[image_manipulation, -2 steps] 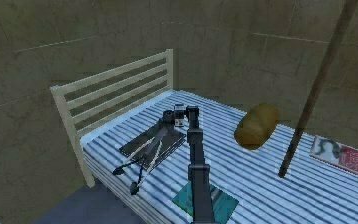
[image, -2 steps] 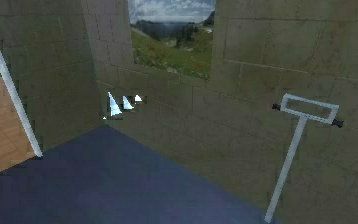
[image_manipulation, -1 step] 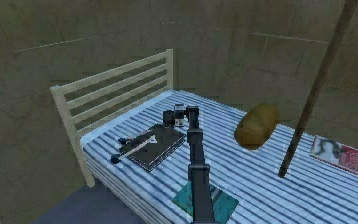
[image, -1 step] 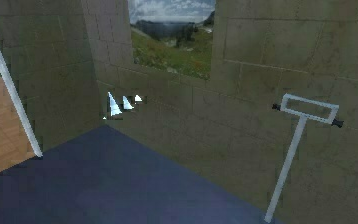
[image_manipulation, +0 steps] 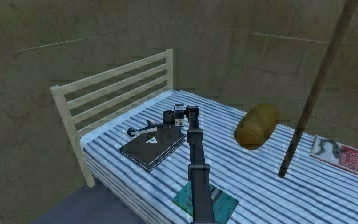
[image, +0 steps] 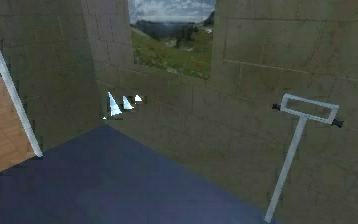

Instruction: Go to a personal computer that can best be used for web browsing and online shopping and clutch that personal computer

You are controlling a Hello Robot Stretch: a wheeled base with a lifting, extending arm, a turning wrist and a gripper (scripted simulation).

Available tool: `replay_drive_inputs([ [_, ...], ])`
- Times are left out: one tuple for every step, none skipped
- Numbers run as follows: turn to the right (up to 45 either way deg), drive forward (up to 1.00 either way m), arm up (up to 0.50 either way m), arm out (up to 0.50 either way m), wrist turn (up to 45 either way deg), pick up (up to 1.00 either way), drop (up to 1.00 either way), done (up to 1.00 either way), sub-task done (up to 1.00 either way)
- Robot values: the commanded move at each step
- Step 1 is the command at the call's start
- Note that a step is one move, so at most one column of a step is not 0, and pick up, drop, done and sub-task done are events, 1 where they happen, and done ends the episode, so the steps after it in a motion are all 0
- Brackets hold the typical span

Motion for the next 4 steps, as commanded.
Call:
replay_drive_inputs([
  [0.0, 0.00, 0.00, 0.00, 3.0, 0.00, 0.00, 0.00, 0.00],
  [0.0, 0.00, -0.30, 0.00, 0.0, 0.00, 0.00, 0.00, 0.00],
  [0.0, 0.00, 0.00, 0.00, 0.0, 1.00, 0.00, 0.00, 0.00],
  [0.0, 0.00, 0.10, 0.00, 0.0, 0.00, 0.00, 0.00, 0.00],
])
